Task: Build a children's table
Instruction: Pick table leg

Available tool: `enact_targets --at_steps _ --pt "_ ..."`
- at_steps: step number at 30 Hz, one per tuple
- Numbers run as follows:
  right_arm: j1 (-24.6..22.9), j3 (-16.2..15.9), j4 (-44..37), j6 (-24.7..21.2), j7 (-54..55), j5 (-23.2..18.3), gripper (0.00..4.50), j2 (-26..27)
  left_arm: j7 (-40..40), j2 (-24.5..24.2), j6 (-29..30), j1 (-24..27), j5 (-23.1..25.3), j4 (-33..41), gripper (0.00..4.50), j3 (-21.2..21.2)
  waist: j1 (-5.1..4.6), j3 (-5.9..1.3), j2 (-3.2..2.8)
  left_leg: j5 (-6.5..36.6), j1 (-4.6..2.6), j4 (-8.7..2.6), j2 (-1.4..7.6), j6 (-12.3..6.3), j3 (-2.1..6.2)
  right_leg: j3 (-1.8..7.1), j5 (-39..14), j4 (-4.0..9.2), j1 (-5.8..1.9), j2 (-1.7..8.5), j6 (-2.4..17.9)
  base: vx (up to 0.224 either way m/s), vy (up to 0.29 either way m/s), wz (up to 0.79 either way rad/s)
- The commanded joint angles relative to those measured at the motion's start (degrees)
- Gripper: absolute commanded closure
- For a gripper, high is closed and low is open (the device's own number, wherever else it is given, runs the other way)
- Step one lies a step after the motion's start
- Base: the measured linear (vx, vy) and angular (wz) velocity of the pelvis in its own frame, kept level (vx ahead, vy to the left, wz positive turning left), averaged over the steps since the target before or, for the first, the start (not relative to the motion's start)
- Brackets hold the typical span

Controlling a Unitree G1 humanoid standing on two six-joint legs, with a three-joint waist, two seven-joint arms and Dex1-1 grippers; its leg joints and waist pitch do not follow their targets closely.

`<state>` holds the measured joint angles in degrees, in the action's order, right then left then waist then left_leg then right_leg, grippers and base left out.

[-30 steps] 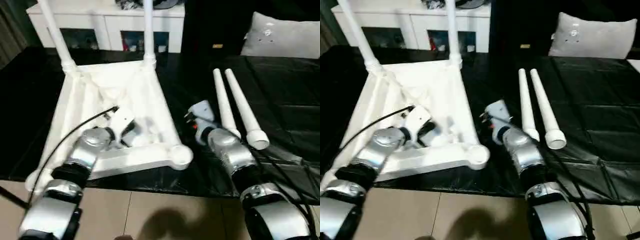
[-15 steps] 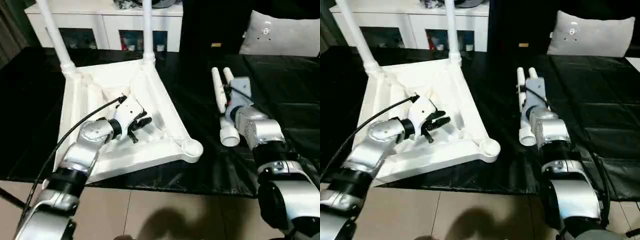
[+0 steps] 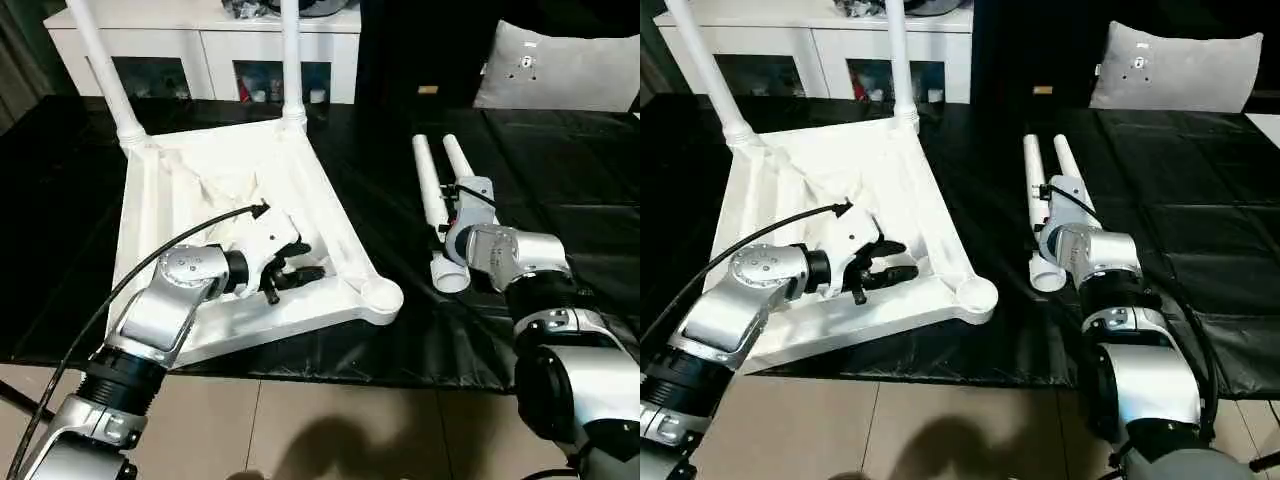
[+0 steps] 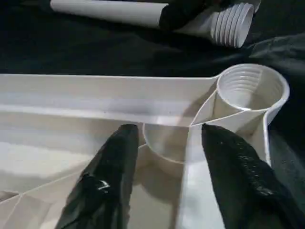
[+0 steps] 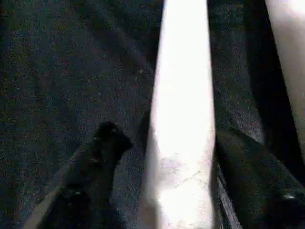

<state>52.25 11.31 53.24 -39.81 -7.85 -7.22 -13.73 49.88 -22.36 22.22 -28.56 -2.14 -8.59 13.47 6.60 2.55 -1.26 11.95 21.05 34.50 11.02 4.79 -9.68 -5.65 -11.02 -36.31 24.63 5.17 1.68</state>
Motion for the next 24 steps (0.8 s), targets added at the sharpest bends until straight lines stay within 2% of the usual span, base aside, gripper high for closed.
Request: enact_targets --at_steps 1,2,4,7,8,10,11,14,20,24 --pt "0.2 -0.5 2.4 -1.8 -0.3 -0.3 1.55 0.2 0.6 -0.3 1.4 0.6 -0.5 1.6 1.74 0.3 0.11 -4.07 0.4 0.7 0.1 -3.27 1.28 -1.85 0.02 3.1 0.2 3.14 -4.84 3.12 13.3 0.0 0.0 0.0" --pt "0.2 -0.6 2.4 -2.1 -0.5 -0.3 1.76 0.1 0.7 -0.4 2.0 0.8 -0.6 2.2 1.54 0.4 -0.02 -4.07 0.35 0.8 0.09 -3.27 1.26 -1.75 0.03 3.07 -0.2 3.19 -4.83 3.1 13.2 0.0 0.0 0.0" --pt "0.1 -0.8 2.5 -2.7 -0.9 -0.3 1.76 0.0 1.1 -0.5 3.0 1.0 -0.5 3.0 1.54 0.5 0.01 -4.06 0.39 0.7 0.1 -3.23 1.17 -1.87 -0.02 3.08 -0.5 3.3 -4.85 3.09 13.0 0.0 0.0 0.0" --pt "0.0 0.2 2.7 -3.1 -1.7 -1.5 2.12 0.2 1.3 -0.8 3.4 1.0 -0.6 3.3 1.14 0.8 0.03 -4.07 0.35 1.0 0.05 -3.26 1.22 -1.95 0.01 3.07 -0.8 3.29 -4.8 3.06 12.9 0.0 0.0 0.0" --pt "-0.1 0.0 2.8 -3.3 -2.1 -1.4 2.12 0.2 1.4 -0.8 3.7 0.9 -0.7 3.5 1.14 1.1 0.07 -4.06 -0.02 1.1 0.02 -3.26 1.26 -1.87 0.07 3.03 -0.9 3.24 -4.76 3.07 13.0 0.0 0.0 0.0" --pt "-0.5 -0.2 2.6 -3.6 -2.5 -1.2 2.25 0.4 1.7 -0.8 4.0 0.8 -1.0 3.7 1.0 1.3 0.02 -4.11 0.19 1.0 0.04 -3.23 1.28 -1.85 0.05 3.05 -0.2 3.21 -4.82 3.03 13.2 0.0 0.0 0.0" --pt "-0.5 -0.2 2.6 -3.6 -2.5 -1.2 2.44 0.4 1.7 -0.8 4.0 0.8 -1.0 3.7 0.8 1.3 0.05 -4.07 0.19 0.9 0.09 -3.23 1.27 -1.87 0.06 3.03 -0.1 3.22 -4.82 3.04 13.3 0.0 0.0 0.0" --pt "-0.9 -0.5 2.4 -3.7 -2.9 -1.0 2.61 0.4 1.7 -0.9 4.1 0.8 -0.9 3.7 0.63 1.6 0.05 -4.03 0.12 1.7 -0.02 -3.28 1.25 -1.49 0.07 3.0 -1.3 3.4 -4.8 3.06 13.1 0.0 0.0 0.0" --pt "-1.5 -1.1 2.2 -3.2 -3.5 -0.6 2.69 0.5 1.7 -1.0 4.4 1.0 -0.6 3.8 0.18 2.0 0.01 -4.04 -0.08 2.1 -0.1 -3.31 1.28 -1.1 0.11 2.99 -0.9 3.38 -4.81 3.03 13.1 0.0 0.0 0.0" --pt "-2.0 -1.1 2.0 -2.8 -3.9 -1.0 2.69 0.5 1.7 -1.0 4.8 1.1 -0.6 4.0 0.01 2.2 -0.02 -3.79 -0.04 3.8 -0.23 -3.53 1.37 -0.66 0.11 2.98 -4.2 3.81 -4.84 3.19 12.5 0.0 0.0 0.0"
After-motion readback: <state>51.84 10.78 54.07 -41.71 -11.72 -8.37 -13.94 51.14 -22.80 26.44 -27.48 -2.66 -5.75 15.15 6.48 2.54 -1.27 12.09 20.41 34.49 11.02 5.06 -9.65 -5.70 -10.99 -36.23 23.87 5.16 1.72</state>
